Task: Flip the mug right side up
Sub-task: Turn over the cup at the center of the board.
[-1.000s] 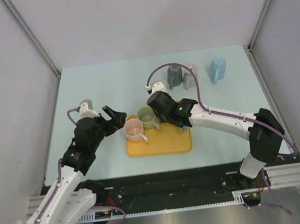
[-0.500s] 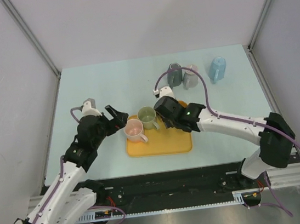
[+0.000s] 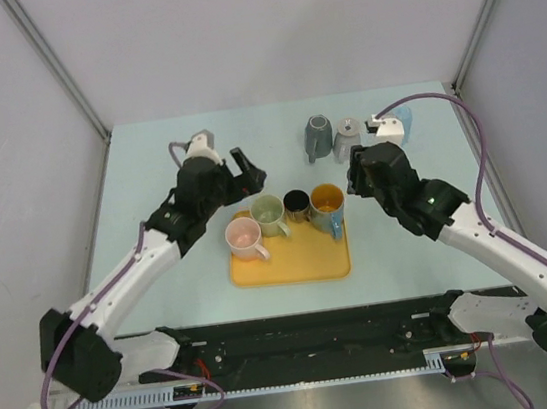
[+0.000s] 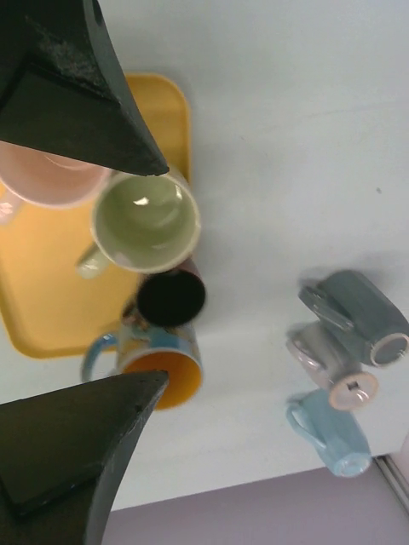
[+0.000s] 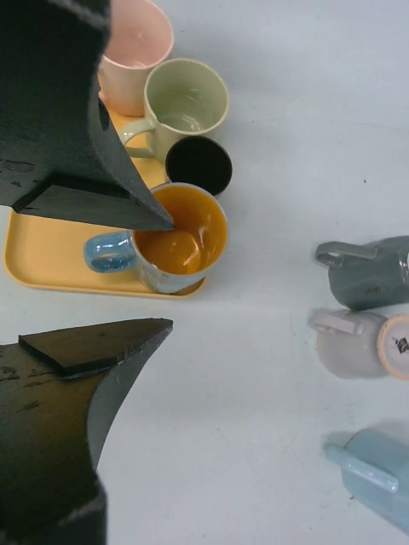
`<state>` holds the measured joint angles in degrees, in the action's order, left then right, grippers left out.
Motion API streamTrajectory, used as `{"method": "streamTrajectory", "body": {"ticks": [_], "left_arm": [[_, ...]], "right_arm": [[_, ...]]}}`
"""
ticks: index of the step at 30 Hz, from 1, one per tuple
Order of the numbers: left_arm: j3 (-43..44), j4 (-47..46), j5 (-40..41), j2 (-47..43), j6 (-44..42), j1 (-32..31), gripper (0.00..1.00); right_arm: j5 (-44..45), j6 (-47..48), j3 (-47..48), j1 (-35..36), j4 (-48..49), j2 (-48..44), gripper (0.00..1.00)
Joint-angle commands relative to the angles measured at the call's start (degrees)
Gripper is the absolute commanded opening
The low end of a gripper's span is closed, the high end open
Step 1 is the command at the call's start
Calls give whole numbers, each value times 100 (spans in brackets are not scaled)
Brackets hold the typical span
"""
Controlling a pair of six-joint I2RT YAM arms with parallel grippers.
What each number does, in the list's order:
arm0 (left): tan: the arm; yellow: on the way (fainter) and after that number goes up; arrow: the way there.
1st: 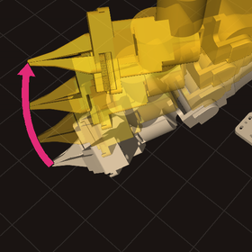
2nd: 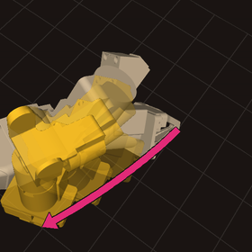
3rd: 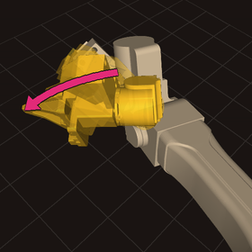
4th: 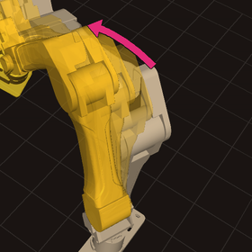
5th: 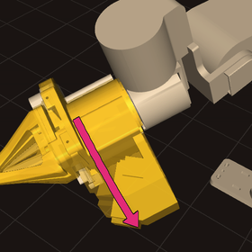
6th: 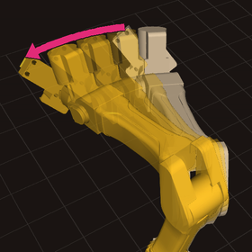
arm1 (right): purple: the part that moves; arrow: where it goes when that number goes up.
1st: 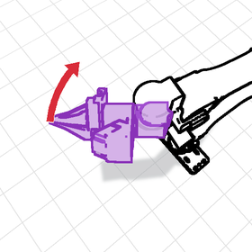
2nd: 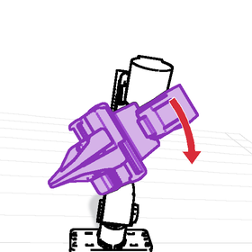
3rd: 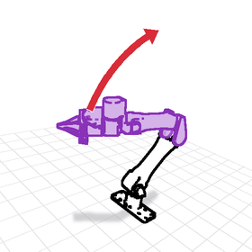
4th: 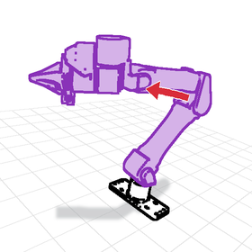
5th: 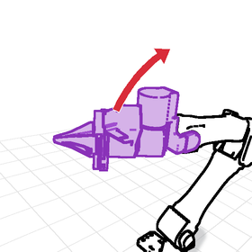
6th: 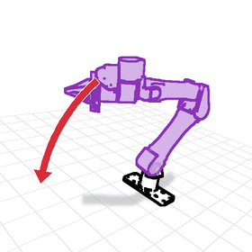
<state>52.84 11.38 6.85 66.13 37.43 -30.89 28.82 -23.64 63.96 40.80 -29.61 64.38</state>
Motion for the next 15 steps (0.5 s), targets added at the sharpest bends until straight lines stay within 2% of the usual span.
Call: {"method": "streamTrajectory", "body": {"ticks": [1,5,9,15], "left_arm": [[1306,-92,176,1084,-341,-127,100],[2334,137,106,2147,-332,-118,100],[2810,137,-34,2589,-491,-83,100],[3584,198,-612,3124,-1255,-48,100]], "right_arm": [[-7,-229,-384,-186,323,-390,51],[-227,-211,-455,-545,639,-242,52],[-771,-694,-455,-1422,1114,188,52],[-746,-976,-394,-1846,1862,1269,51]]}}
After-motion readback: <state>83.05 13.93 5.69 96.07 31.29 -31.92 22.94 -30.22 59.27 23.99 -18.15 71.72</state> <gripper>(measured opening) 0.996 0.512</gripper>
